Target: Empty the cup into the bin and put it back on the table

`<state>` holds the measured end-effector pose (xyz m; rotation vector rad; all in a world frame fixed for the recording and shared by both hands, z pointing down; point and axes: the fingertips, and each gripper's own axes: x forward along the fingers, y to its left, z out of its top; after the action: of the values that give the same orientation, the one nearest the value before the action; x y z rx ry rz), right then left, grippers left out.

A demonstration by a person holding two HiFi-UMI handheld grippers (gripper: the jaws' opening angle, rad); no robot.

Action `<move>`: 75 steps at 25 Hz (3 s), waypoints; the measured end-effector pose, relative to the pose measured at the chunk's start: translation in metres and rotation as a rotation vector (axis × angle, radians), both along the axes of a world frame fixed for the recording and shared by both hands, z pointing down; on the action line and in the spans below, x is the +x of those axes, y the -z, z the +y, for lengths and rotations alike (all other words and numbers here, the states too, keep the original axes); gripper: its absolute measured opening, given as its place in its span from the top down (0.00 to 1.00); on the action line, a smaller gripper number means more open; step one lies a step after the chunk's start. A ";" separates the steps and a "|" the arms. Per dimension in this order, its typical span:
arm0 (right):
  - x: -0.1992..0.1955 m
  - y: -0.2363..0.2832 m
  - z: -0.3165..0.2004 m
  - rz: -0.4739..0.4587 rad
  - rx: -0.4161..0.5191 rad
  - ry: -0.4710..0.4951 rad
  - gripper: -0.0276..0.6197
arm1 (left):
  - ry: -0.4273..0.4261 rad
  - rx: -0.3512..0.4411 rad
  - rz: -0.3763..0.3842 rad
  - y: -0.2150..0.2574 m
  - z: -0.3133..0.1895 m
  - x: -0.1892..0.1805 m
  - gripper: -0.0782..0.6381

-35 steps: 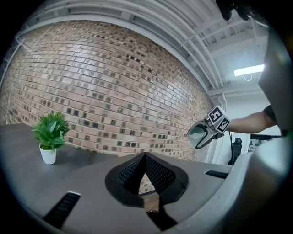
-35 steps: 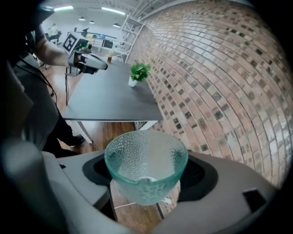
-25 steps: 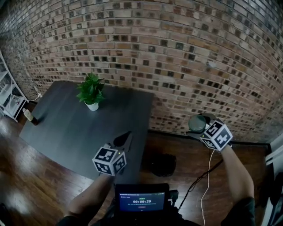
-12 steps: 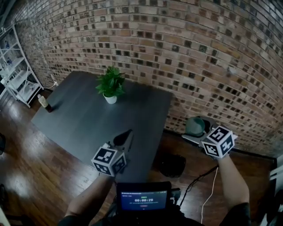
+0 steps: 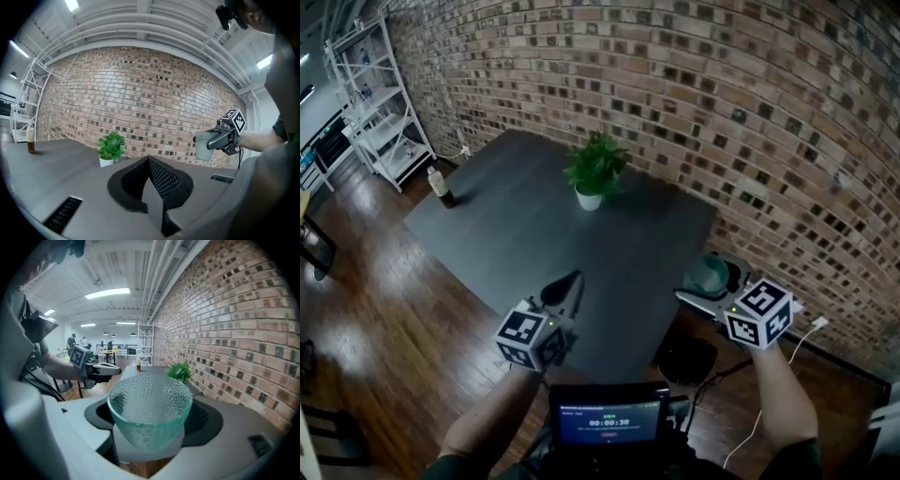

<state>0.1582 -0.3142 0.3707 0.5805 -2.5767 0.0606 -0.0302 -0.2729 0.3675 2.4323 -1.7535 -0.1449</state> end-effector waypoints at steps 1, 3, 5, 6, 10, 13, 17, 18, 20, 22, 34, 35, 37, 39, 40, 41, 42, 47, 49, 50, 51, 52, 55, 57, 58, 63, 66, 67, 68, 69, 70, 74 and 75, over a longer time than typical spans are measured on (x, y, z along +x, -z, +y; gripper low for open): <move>-0.010 0.001 0.002 -0.015 -0.003 0.015 0.34 | 0.007 0.010 0.005 0.002 0.004 -0.008 0.89; -0.029 0.002 0.007 -0.046 -0.010 0.044 0.34 | 0.024 0.026 0.005 0.004 0.011 -0.021 0.89; -0.047 0.000 0.011 -0.066 -0.017 0.069 0.34 | 0.050 0.022 -0.003 0.004 0.019 -0.035 0.89; -0.056 -0.003 0.014 -0.073 -0.022 0.081 0.34 | 0.064 0.016 -0.006 0.002 0.022 -0.042 0.89; -0.090 -0.013 0.023 -0.100 -0.041 0.118 0.34 | 0.123 -0.002 -0.013 -0.005 0.036 -0.071 0.89; -0.114 -0.014 0.029 -0.125 -0.047 0.138 0.34 | 0.161 -0.020 -0.008 -0.011 0.043 -0.087 0.89; -0.140 -0.021 0.033 -0.129 -0.055 0.171 0.34 | 0.200 -0.048 -0.005 -0.024 0.044 -0.098 0.89; -0.144 -0.026 0.033 -0.128 -0.063 0.178 0.34 | 0.209 -0.056 0.001 -0.028 0.043 -0.099 0.89; -0.148 -0.037 0.030 -0.120 -0.085 0.189 0.34 | 0.222 -0.074 0.025 -0.036 0.041 -0.098 0.89; -0.152 -0.049 0.027 -0.109 -0.105 0.197 0.34 | 0.226 -0.095 0.035 -0.047 0.040 -0.093 0.89; -0.186 -0.133 0.015 -0.036 -0.194 0.232 0.34 | 0.286 -0.234 0.055 -0.126 0.030 -0.103 0.89; -0.189 -0.140 0.014 -0.029 -0.196 0.234 0.34 | 0.290 -0.247 0.057 -0.134 0.030 -0.105 0.89; -0.196 -0.154 0.012 -0.005 -0.182 0.234 0.34 | 0.297 -0.266 0.063 -0.147 0.028 -0.107 0.89; -0.205 -0.168 0.013 0.022 -0.167 0.250 0.34 | 0.304 -0.281 0.068 -0.159 0.025 -0.111 0.89; -0.209 -0.175 0.015 0.029 -0.171 0.261 0.34 | 0.308 -0.290 0.071 -0.165 0.024 -0.113 0.89; -0.213 -0.183 0.017 0.030 -0.181 0.269 0.34 | 0.314 -0.299 0.073 -0.170 0.023 -0.114 0.89; -0.217 -0.190 0.018 0.028 -0.194 0.274 0.34 | 0.321 -0.307 0.076 -0.176 0.022 -0.117 0.89; -0.234 -0.221 0.016 0.037 -0.226 0.276 0.34 | 0.351 -0.331 0.088 -0.199 0.019 -0.130 0.89; -0.240 -0.230 0.013 0.039 -0.217 0.274 0.34 | 0.350 -0.340 0.087 -0.208 0.017 -0.134 0.89; -0.242 -0.234 0.011 0.036 -0.212 0.274 0.34 | 0.350 -0.344 0.086 -0.212 0.016 -0.135 0.89; -0.244 -0.237 0.009 0.032 -0.207 0.274 0.34 | 0.350 -0.348 0.085 -0.216 0.015 -0.136 0.89; -0.245 -0.240 0.008 0.030 -0.202 0.274 0.34 | 0.350 -0.352 0.083 -0.220 0.015 -0.137 0.89; -0.246 -0.249 0.004 0.044 -0.198 0.277 0.34 | 0.342 -0.363 0.073 -0.228 0.010 -0.136 0.89; -0.248 -0.254 0.001 0.057 -0.201 0.277 0.34 | 0.338 -0.366 0.067 -0.232 0.005 -0.136 0.89; -0.250 -0.256 0.000 0.060 -0.204 0.276 0.34 | 0.335 -0.365 0.065 -0.234 0.002 -0.136 0.89; -0.254 -0.271 -0.010 0.079 -0.193 0.270 0.34 | 0.317 -0.367 0.051 -0.246 -0.015 -0.135 0.89; -0.256 -0.275 -0.017 0.064 -0.187 0.239 0.34 | 0.340 -0.390 0.039 -0.255 -0.020 -0.138 0.89; -0.257 -0.276 -0.019 0.056 -0.185 0.232 0.34 | 0.345 -0.393 0.039 -0.258 -0.021 -0.138 0.89; -0.257 -0.277 -0.020 0.051 -0.181 0.228 0.34 | 0.348 -0.395 0.039 -0.260 -0.022 -0.138 0.89; -0.258 -0.278 -0.021 0.047 -0.176 0.227 0.34 | 0.350 -0.395 0.038 -0.262 -0.023 -0.138 0.89; -0.258 -0.279 -0.022 0.043 -0.171 0.229 0.34 | 0.352 -0.395 0.037 -0.264 -0.024 -0.138 0.89; -0.263 -0.279 -0.023 0.011 -0.147 0.241 0.34 | 0.365 -0.394 0.036 -0.273 -0.027 -0.139 0.89; -0.264 -0.278 -0.024 0.002 -0.141 0.242 0.34 | 0.368 -0.392 0.037 -0.274 -0.028 -0.140 0.89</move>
<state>-0.1061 -0.3380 0.6488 0.2146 -2.5953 0.1574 -0.1702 -0.3010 0.6418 1.8170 -1.9761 0.1072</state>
